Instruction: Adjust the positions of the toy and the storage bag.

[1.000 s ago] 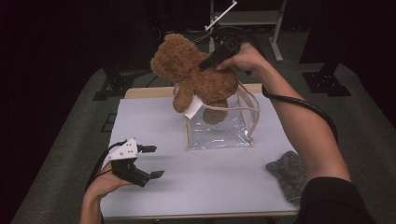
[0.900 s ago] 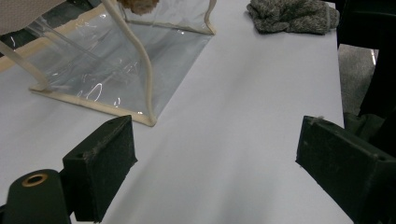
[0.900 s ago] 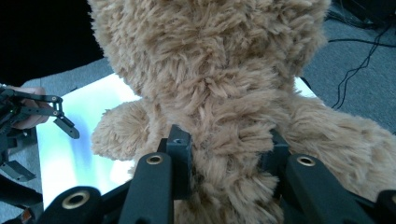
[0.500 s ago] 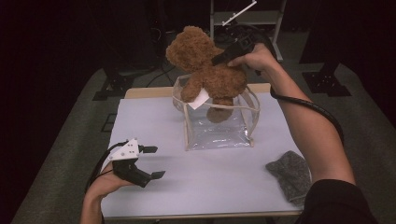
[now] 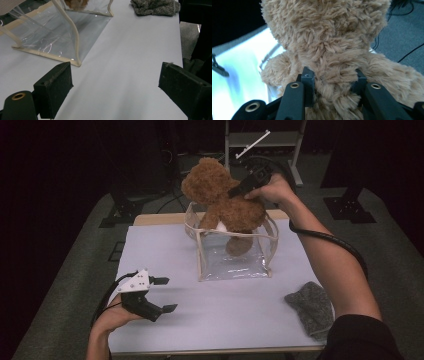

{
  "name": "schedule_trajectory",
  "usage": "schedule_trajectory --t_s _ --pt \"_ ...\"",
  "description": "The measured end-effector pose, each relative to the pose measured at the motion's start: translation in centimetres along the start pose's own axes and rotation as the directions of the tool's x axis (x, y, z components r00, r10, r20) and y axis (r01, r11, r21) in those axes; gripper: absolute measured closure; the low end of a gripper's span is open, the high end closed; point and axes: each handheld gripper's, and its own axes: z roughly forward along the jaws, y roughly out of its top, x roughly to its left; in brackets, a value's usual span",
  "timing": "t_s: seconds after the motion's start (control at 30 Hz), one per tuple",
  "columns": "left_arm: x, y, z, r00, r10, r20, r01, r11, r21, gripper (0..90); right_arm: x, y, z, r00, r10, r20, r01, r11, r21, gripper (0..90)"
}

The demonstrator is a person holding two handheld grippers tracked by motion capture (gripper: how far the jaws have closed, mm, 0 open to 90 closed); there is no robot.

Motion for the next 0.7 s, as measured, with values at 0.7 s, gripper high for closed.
schedule_trajectory --t_s 0.7 --pt "-0.1 0.1 -0.2 1.0000 0.004 0.000 -0.004 1.0000 0.000 10.4 1.5 -4.1 3.5 0.9975 -0.070 0.004 0.068 0.979 0.195 65.3"
